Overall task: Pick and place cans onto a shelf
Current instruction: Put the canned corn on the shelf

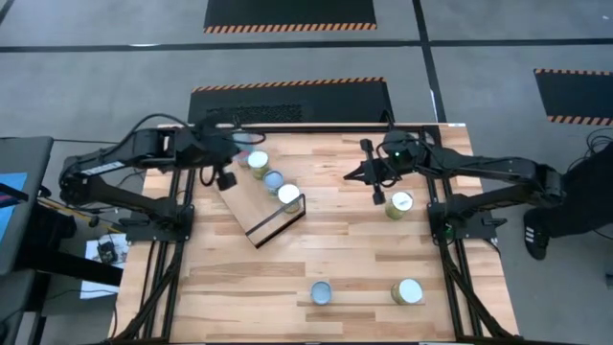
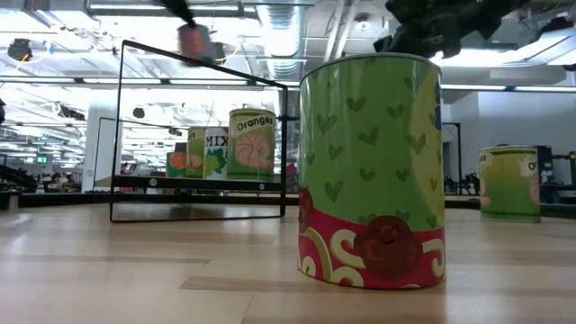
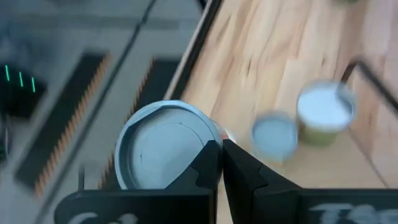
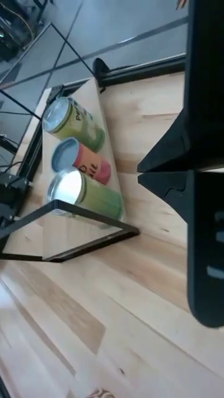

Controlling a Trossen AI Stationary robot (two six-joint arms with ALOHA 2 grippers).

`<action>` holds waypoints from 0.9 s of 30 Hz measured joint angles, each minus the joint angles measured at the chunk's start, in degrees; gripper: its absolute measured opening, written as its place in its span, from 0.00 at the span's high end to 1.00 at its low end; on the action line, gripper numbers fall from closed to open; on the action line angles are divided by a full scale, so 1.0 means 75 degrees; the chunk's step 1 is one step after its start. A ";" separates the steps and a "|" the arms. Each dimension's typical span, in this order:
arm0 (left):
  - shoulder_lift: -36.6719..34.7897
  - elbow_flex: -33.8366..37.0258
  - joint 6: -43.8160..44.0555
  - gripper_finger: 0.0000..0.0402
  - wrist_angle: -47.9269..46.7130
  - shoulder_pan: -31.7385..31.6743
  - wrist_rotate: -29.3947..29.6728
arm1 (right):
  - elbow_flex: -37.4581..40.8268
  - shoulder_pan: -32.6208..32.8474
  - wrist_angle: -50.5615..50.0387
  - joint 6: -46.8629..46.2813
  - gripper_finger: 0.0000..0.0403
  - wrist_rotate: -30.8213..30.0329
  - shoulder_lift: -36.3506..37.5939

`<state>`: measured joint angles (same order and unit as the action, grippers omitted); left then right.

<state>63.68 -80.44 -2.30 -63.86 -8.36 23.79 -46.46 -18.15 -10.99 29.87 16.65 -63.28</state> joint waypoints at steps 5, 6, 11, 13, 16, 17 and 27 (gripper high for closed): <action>-0.0111 0.0001 0.1644 1.00 -0.1827 0.0000 0.0408 | 0.0006 -0.0009 0.0266 0.0063 0.96 -0.0001 -0.0283; -0.0111 0.0036 0.1870 1.00 -0.1986 -0.0006 0.0428 | 0.0001 -0.0014 0.0389 0.0064 0.96 0.0000 -0.0356; -0.0335 0.1099 0.2588 1.00 -0.1669 -0.0002 0.0360 | -0.0006 -0.0055 0.0514 0.0084 0.98 -0.0003 -0.0577; -0.0520 0.1682 0.2850 1.00 -0.1124 -0.0006 0.0328 | -0.0005 -0.0057 0.0539 0.0086 0.98 -0.0004 -0.0617; -0.0713 0.2535 0.3195 1.00 -0.0381 -0.0006 0.0209 | -0.0005 -0.0087 0.0568 0.0105 0.98 0.0006 -0.0610; -0.0783 0.2782 0.3289 1.00 -0.0073 -0.0006 0.0153 | -0.0005 -0.0091 0.0542 0.0105 0.97 0.0005 -0.0610; -0.0893 0.4383 0.4358 1.00 0.1218 -0.0141 0.0375 | -0.0005 -0.0102 0.0552 0.0224 0.98 0.0003 -0.0607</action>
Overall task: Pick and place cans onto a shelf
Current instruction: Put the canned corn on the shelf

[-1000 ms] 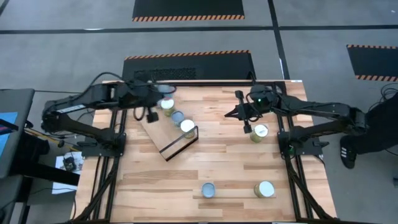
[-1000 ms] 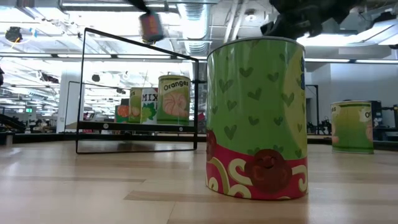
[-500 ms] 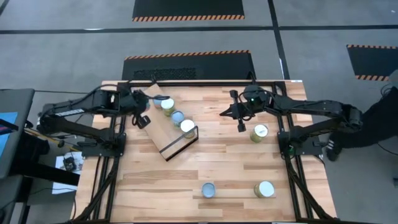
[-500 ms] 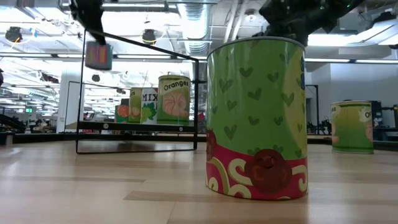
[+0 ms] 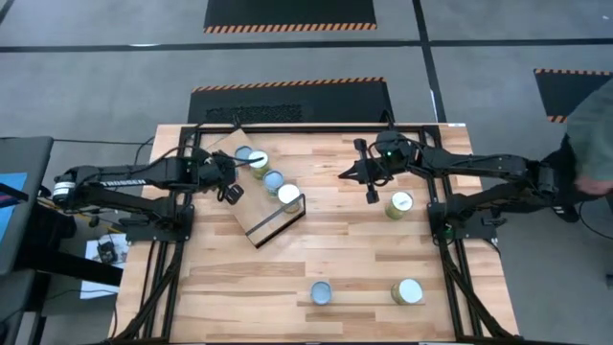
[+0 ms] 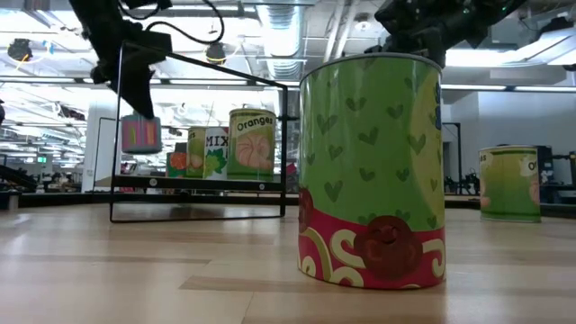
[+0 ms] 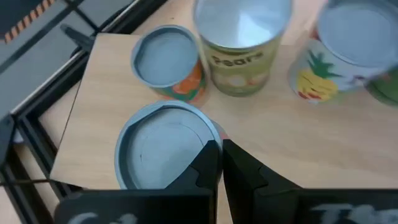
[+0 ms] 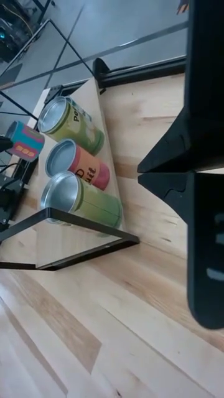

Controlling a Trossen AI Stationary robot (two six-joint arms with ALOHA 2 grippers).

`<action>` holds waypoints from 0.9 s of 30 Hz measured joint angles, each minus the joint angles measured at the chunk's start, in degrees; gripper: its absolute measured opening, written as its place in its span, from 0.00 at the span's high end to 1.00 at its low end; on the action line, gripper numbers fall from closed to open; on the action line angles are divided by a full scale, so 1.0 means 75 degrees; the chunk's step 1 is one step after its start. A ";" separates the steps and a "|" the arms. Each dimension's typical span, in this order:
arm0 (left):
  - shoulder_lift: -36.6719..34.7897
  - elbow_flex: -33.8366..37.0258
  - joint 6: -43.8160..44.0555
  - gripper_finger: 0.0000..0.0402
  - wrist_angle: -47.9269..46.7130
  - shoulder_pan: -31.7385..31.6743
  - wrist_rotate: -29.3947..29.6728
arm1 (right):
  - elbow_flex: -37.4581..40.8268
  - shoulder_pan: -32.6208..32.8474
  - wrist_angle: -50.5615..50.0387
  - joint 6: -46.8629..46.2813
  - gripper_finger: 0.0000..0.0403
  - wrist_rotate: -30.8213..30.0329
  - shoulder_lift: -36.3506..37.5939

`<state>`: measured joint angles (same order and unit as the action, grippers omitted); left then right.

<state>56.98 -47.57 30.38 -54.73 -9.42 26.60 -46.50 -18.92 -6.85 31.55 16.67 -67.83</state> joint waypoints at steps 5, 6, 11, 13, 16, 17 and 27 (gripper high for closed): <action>-0.0007 0.0376 0.0314 1.00 0.0323 -0.0109 0.0345 | 0.0000 0.0000 0.0003 0.0003 0.98 -0.0002 0.0000; -0.0005 0.0436 0.0357 1.00 0.0459 -0.0155 0.0360 | 0.0000 0.0000 0.0003 0.0003 0.98 -0.0003 0.0000; 0.0001 0.0775 0.0389 1.00 0.1014 -0.0536 0.0355 | 0.0000 0.0000 0.0005 0.0012 0.98 -0.0003 0.0000; 0.0001 0.0865 0.0384 1.00 0.1081 -0.0709 0.0353 | 0.0000 0.0000 0.0005 0.0007 0.98 -0.0003 0.0003; -0.0001 0.0963 0.0234 1.00 0.1326 -0.0911 0.0158 | 0.0000 0.0000 0.0002 0.0003 0.98 -0.0002 0.0003; -0.0001 0.1010 0.0179 1.00 0.1408 -0.0976 0.0019 | 0.0000 0.0000 0.0003 0.0003 0.98 -0.0001 0.0003; 0.0001 0.1256 -0.0154 1.00 0.1933 -0.1427 -0.0259 | 0.0000 0.0000 0.0003 0.0007 0.98 -0.0002 0.0003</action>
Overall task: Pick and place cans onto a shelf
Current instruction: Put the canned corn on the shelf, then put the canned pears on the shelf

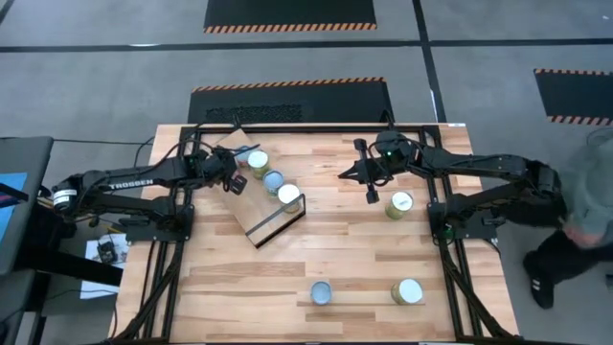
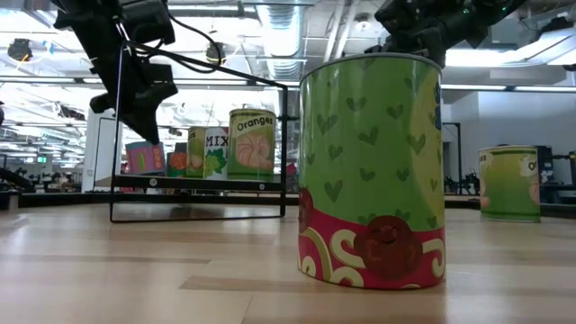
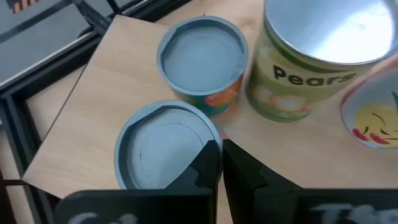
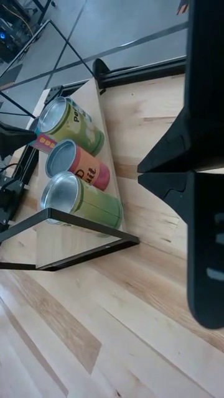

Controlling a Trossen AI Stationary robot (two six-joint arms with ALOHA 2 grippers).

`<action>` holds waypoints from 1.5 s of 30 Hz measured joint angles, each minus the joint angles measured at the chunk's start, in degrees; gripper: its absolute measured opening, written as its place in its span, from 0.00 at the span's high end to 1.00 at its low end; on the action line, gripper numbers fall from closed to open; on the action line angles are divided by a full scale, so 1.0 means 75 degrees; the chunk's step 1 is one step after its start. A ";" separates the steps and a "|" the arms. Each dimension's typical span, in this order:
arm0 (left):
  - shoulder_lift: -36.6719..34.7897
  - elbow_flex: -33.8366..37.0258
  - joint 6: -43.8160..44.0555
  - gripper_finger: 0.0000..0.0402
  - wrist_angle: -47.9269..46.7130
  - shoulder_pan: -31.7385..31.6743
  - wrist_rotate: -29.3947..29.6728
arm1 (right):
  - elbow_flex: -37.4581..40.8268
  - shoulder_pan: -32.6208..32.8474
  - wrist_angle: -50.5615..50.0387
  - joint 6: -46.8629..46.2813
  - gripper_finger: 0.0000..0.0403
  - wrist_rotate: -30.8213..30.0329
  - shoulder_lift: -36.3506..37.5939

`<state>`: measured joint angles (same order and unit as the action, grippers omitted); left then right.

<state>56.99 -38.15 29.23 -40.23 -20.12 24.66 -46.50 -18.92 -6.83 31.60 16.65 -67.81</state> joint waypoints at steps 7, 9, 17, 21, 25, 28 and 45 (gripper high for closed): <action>0.0069 0.0000 -0.0167 1.00 0.0039 -0.0220 -0.0192 | 0.0000 0.0000 0.0000 -0.0004 0.98 -0.0001 0.0000; 0.0175 0.0000 -0.0225 1.00 0.0106 -0.0263 -0.0252 | 0.0000 0.0000 0.0001 -0.0002 0.98 -0.0001 0.0000; 0.0356 0.0000 -0.0501 1.00 0.0395 -0.0523 -0.0465 | 0.0000 0.0003 -0.0009 0.0037 0.97 -0.0004 0.0003; 0.0356 0.0000 -0.0618 1.00 0.0529 -0.0592 -0.0568 | 0.0000 0.0003 -0.0015 0.0045 0.98 -0.0004 0.0003; 0.0356 0.0000 -0.0695 0.97 0.0694 -0.0618 -0.0776 | 0.0000 0.0003 -0.0012 0.0045 0.97 -0.0004 0.0003; 0.0356 0.0000 -0.0699 0.95 0.0700 -0.0617 -0.0800 | 0.0000 0.0003 0.0005 0.0045 0.97 -0.0004 0.0003; -0.0209 0.0000 -0.1076 0.84 0.0671 -0.0617 -0.0713 | 0.0000 0.0003 -0.0017 -0.0013 0.97 -0.0006 0.0003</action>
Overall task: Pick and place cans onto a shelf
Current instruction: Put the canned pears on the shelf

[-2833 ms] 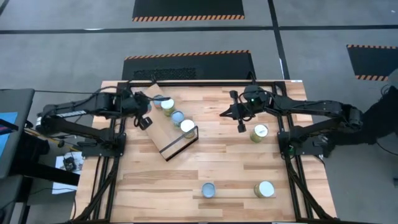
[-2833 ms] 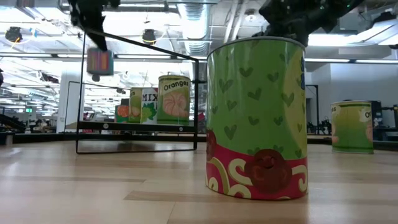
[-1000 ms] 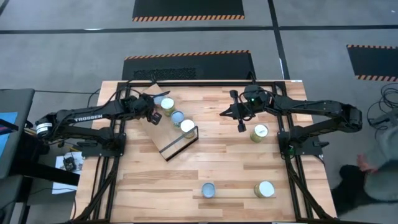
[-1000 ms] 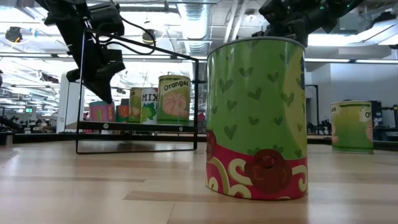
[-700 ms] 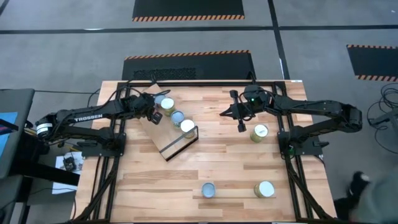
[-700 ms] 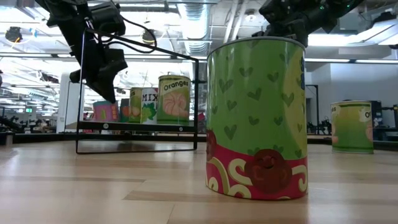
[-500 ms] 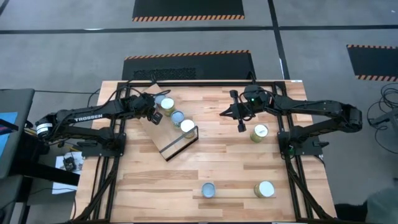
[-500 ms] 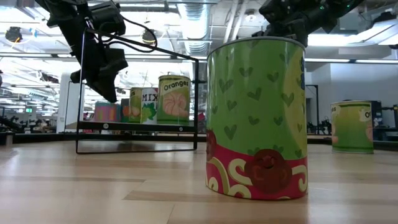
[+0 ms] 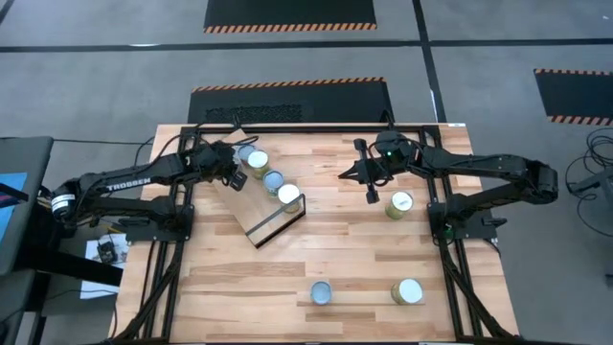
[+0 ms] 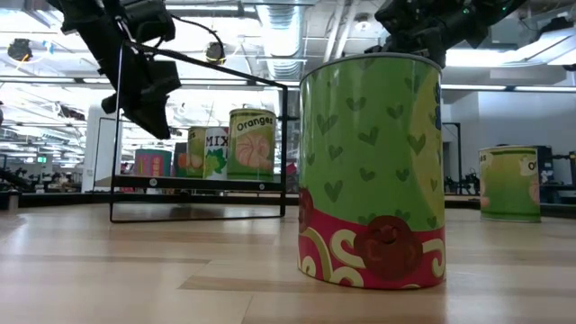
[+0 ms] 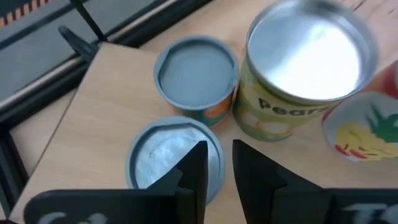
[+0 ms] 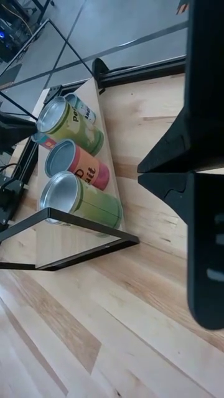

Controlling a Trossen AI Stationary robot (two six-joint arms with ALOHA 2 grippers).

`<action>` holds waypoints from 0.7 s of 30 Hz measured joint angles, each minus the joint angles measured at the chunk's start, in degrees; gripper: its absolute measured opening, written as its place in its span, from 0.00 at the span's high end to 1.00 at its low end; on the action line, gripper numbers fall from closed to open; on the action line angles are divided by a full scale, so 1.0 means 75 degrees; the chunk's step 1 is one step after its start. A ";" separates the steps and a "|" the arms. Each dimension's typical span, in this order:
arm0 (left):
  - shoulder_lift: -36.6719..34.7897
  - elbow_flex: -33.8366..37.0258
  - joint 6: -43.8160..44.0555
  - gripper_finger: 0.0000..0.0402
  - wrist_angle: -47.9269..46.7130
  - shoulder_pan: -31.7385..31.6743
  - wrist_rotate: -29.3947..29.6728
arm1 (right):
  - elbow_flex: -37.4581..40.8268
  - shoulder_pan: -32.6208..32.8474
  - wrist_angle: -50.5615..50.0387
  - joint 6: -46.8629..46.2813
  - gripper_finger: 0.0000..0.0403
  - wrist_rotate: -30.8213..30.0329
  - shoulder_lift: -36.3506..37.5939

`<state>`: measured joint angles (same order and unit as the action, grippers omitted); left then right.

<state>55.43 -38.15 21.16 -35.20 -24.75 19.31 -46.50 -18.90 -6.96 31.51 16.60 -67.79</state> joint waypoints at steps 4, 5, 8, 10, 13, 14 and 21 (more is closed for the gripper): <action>-0.0494 0.0000 -0.0076 0.83 -0.0011 0.0006 -0.0003 | 0.0000 0.0000 0.0029 -0.0001 0.97 0.0000 0.0000; -0.0639 0.0000 -0.0135 0.83 -0.0018 0.0006 0.0001 | 0.0000 0.0000 0.0029 -0.0003 0.97 0.0000 0.0000; -0.1050 0.0000 -0.0271 0.84 -0.0015 0.0009 0.0096 | 0.0000 0.0000 0.0076 -0.0035 0.98 -0.0005 0.0000; -0.1312 0.0000 -0.0337 0.86 -0.0017 0.0029 0.0249 | 0.0000 0.0000 0.0252 -0.0121 0.98 -0.0035 0.0000; -0.1626 0.0000 -0.0547 0.90 0.0001 0.0283 0.0619 | -0.0003 0.0000 0.0475 -0.0127 0.98 -0.0044 0.0000; -0.1706 0.0000 -0.0610 0.92 0.0003 0.0422 0.0780 | -0.0003 0.0000 0.0523 -0.0091 0.98 -0.0043 0.0000; -0.2217 0.0736 -0.1329 0.99 0.1993 0.1730 0.1658 | 0.0783 0.0000 0.2633 -0.0602 0.98 0.0015 0.0003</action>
<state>38.80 -32.63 11.19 -20.25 -11.78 31.75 -40.63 -18.90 12.79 26.99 16.71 -67.77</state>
